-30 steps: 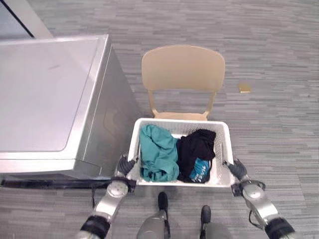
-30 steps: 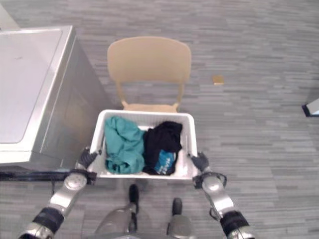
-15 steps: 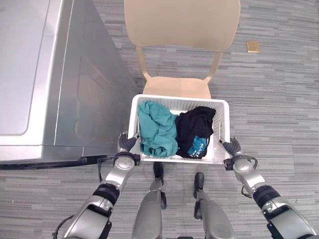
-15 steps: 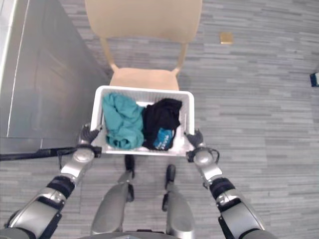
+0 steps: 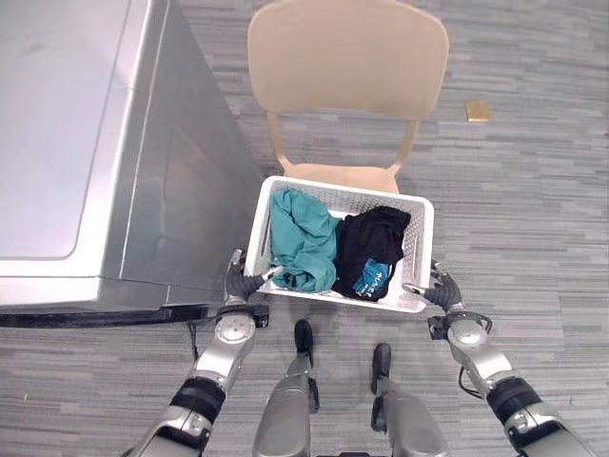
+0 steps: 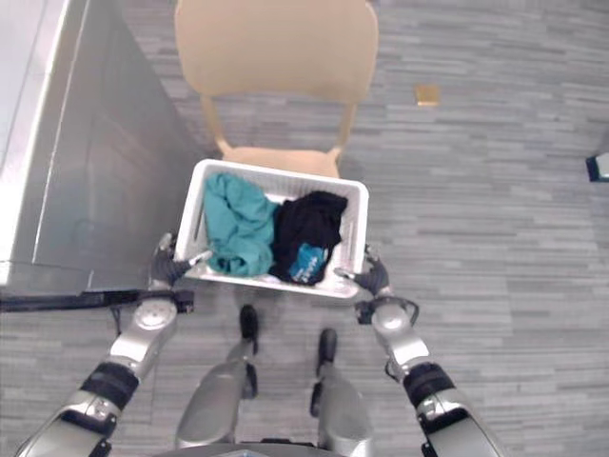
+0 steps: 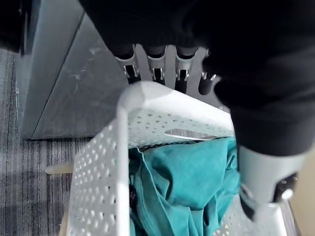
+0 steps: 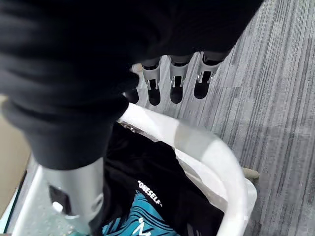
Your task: Grab the laundry basket,head to the washer,open it,put in the laundry and shut it.
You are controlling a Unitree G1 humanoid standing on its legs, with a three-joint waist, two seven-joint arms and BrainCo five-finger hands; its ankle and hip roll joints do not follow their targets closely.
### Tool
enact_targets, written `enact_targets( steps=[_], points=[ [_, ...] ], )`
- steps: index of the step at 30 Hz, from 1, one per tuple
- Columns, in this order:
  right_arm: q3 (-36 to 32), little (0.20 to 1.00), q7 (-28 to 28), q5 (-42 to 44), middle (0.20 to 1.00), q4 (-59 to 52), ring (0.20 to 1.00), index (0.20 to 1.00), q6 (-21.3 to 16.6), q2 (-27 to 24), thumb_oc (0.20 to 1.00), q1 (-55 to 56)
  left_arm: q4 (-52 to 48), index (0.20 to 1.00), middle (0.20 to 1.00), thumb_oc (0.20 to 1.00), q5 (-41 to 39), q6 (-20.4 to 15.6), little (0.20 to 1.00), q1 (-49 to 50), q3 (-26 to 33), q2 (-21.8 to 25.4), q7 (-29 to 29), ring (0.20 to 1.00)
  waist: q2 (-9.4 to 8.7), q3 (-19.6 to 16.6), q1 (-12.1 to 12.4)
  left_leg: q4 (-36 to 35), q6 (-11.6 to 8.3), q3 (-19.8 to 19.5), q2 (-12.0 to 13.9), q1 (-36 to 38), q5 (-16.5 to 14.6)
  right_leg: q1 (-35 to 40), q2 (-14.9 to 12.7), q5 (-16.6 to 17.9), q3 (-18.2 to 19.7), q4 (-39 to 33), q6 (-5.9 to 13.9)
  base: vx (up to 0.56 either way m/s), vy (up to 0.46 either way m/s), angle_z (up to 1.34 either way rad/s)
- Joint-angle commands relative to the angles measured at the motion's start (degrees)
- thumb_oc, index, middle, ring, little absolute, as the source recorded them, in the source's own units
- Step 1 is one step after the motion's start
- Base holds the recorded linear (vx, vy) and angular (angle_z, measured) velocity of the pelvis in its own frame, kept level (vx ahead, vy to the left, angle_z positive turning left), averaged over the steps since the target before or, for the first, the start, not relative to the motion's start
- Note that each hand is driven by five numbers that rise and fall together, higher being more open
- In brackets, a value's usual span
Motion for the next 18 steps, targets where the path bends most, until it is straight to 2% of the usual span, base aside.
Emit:
enact_targets(
  steps=[1,2,4,6,10,18],
  points=[
    [-2.15,1.000,2.31,-1.67,1.000,-4.92,1.000,1.000,-2.69,-3.49,1.000,1.97,-0.13,1.000,1.000,1.000,2.05,-1.89,1.000,2.00,1.97,0.81,-2.99,1.000,-0.16,-4.18,0.46,4.13,-1.94,-0.64,0.16,-0.98,-6.70,-5.73,-0.56,-1.83,0.36,4.24,0.41,0.01,-0.042,-0.05],
    [-2.15,1.000,2.32,-1.67,1.000,-4.96,1.000,1.000,-2.67,-3.49,1.000,2.02,-0.16,1.000,1.000,1.000,2.06,-1.88,1.000,2.04,1.97,0.82,-2.99,1.000,-0.16,-4.18,0.46,4.10,-1.94,-0.64,0.15,-0.94,-6.70,-5.69,-0.56,-1.83,0.35,4.22,0.41,0.03,-0.056,-0.02],
    [-4.81,1.000,6.17,-5.17,1.000,-9.29,1.000,1.000,-2.81,-6.81,1.000,8.05,-2.85,1.000,1.000,1.000,6.05,-1.36,1.000,8.61,4.74,3.41,-6.72,1.000,-0.25,-5.55,0.45,3.81,-2.10,-0.89,0.55,1.22,-6.82,-3.31,-0.19,-2.49,0.24,3.68,0.56,0.04,-0.081,0.07],
    [-6.35,1.000,8.70,-7.56,1.000,-10.28,1.000,1.000,-2.92,-8.06,1.000,11.89,-3.76,1.000,1.000,1.000,6.42,-0.97,1.000,13.60,6.77,3.73,-9.63,1.000,-0.24,-6.68,0.51,3.61,-2.21,-1.12,0.94,2.71,-6.67,-1.53,0.10,-2.91,-0.21,3.18,0.52,0.00,-0.099,0.09],
    [-6.88,1.000,10.64,-8.14,1.000,-8.26,1.000,1.000,-2.66,-7.59,1.000,14.73,-2.23,1.000,1.000,1.000,5.65,-0.31,1.000,17.44,7.52,3.35,-11.69,1.000,-0.06,-7.58,0.66,3.59,-2.27,-1.27,1.43,4.30,-6.72,0.13,0.46,-3.58,-0.38,3.22,0.46,-0.01,-0.068,0.05],
    [-5.54,1.000,11.80,-9.56,1.000,2.10,1.000,1.000,-2.02,-5.44,1.000,16.02,9.84,1.000,1.000,1.000,5.44,1.08,1.000,20.06,8.01,0.64,-13.23,1.000,0.81,-9.63,1.02,2.91,-2.82,-2.05,2.21,6.97,-5.92,3.44,1.68,-5.56,-0.99,3.49,-0.28,-0.01,-0.075,0.03]
  ],
)
